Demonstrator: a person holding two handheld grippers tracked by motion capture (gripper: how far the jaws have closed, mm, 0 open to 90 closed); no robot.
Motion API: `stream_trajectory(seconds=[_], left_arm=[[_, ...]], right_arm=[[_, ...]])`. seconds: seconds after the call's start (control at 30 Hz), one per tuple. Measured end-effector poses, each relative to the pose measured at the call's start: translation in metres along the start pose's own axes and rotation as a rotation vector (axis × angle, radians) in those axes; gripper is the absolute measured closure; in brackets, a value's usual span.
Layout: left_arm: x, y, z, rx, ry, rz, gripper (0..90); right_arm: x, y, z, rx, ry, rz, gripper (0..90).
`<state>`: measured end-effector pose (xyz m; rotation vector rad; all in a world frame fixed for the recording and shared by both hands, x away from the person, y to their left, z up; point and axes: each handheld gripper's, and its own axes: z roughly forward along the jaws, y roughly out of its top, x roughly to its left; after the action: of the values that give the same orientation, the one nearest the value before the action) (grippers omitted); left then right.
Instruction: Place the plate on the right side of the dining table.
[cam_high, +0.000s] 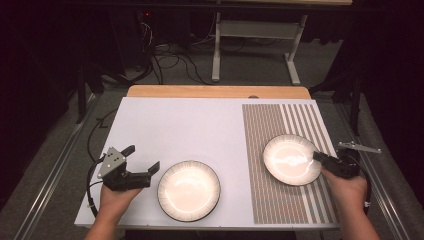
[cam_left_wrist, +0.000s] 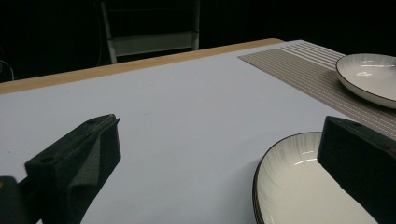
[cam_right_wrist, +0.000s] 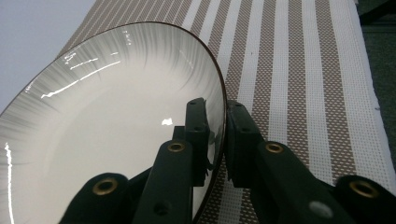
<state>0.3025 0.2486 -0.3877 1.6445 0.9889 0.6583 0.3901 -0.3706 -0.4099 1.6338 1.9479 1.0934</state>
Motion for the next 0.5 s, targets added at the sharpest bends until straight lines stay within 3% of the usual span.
stream_trajectory(seconds=[0.23,0.37,0.5], left_arm=[[-0.0013,-0.0017,0.0003,0.005,0.002,0.001,0.1],[-0.0025,-0.0022,0.0008,0.009,0.002,0.003,0.1],[-0.0023,-0.0021,0.0004,0.014,-0.005,0.004,0.1]], right_arm=[[-0.0021,-0.0048,0.0053,0.021,-0.017,0.01,80.5],[0.0006,-0.0054,0.0056,0.018,-0.037,-0.029,78.0],[0.0041,-0.0064,0.0034,0.002,-0.078,-0.096,59.6]])
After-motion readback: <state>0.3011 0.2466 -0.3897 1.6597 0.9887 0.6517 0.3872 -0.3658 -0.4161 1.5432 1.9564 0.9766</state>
